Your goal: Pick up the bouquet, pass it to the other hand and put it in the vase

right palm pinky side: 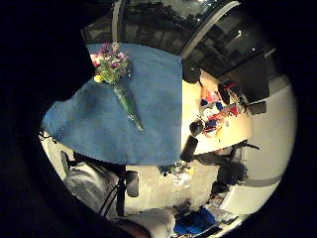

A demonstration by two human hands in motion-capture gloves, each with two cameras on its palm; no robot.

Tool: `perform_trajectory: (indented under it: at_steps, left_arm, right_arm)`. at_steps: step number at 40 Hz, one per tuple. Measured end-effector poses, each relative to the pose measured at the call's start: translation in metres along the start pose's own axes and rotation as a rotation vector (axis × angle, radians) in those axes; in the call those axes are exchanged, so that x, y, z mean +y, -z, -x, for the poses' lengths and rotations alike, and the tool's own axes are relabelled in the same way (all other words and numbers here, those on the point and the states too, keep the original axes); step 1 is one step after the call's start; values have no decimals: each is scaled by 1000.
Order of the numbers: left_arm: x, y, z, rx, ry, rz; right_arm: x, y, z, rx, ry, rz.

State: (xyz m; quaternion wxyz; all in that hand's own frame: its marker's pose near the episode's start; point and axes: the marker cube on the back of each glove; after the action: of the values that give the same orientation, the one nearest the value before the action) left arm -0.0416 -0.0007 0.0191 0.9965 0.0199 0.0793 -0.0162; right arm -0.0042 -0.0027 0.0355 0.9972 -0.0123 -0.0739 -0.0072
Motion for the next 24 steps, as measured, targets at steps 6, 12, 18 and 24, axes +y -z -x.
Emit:
perform_trajectory:
  at_steps: [6, 12, 18, 24]
  left_arm:
    - [7, 19, -17, -178, 55, -1]
    - [-2, 21, -23, -141, 31, -51]
    - [-13, 7, -30, -154, 27, -104]
    - [-24, -17, -38, -238, 14, -211]
  right_arm:
    - [-3, 32, 12, 150, -7, 2]
    - [-3, 31, 12, 143, -17, 26]
    - [2, 28, 4, 205, -72, 99]
    - [13, 30, -4, 273, -152, 116]
